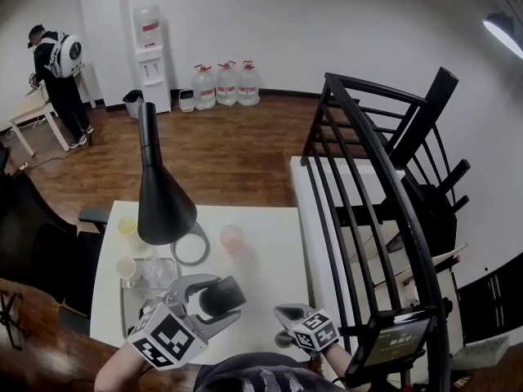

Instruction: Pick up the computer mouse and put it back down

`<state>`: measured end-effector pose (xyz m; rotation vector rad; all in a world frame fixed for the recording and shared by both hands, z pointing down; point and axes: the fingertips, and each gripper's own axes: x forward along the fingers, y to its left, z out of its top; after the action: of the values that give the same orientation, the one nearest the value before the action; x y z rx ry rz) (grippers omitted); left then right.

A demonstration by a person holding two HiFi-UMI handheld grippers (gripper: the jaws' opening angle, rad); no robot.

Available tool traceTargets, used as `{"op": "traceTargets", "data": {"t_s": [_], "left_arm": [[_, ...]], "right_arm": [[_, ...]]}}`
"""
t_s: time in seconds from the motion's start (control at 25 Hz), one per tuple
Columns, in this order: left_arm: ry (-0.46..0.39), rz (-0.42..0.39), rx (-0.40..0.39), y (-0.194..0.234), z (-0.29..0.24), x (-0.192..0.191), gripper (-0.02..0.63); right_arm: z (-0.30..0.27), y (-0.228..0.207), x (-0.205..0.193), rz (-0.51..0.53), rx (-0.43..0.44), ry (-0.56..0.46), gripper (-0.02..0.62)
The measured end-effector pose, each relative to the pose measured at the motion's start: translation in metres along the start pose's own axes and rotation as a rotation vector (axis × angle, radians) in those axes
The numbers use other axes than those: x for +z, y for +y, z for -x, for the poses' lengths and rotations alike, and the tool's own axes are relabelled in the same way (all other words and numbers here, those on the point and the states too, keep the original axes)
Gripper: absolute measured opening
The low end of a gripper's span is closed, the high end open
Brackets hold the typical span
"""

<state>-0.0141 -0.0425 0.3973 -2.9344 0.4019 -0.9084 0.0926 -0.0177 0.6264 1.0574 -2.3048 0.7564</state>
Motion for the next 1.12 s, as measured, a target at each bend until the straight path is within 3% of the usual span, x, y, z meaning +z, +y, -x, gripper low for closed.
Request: {"op": "traceTargets", "data": {"t_s": [0.2,0.44,1.12], "left_arm": [[-0.017,-0.024,0.008,-0.0007,0.0025,0.0036,0.299],[-0.056,0.024,0.026,0.0056,0.0051,0.0053,0.301],[-0.026,0.022,0.018,0.0038,-0.0007,0.0044,0.299]], "right_arm": [[0.001,-0.001,-0.0004,-0.005,-0.004,-0.003,0.003],[-0.002,0.0,-0.0004,-0.006,-0.006,-0.002,0.002],[-0.0005,-0.0034,-0.0053,-0.028,-0.011,-0.018,0.003]]}}
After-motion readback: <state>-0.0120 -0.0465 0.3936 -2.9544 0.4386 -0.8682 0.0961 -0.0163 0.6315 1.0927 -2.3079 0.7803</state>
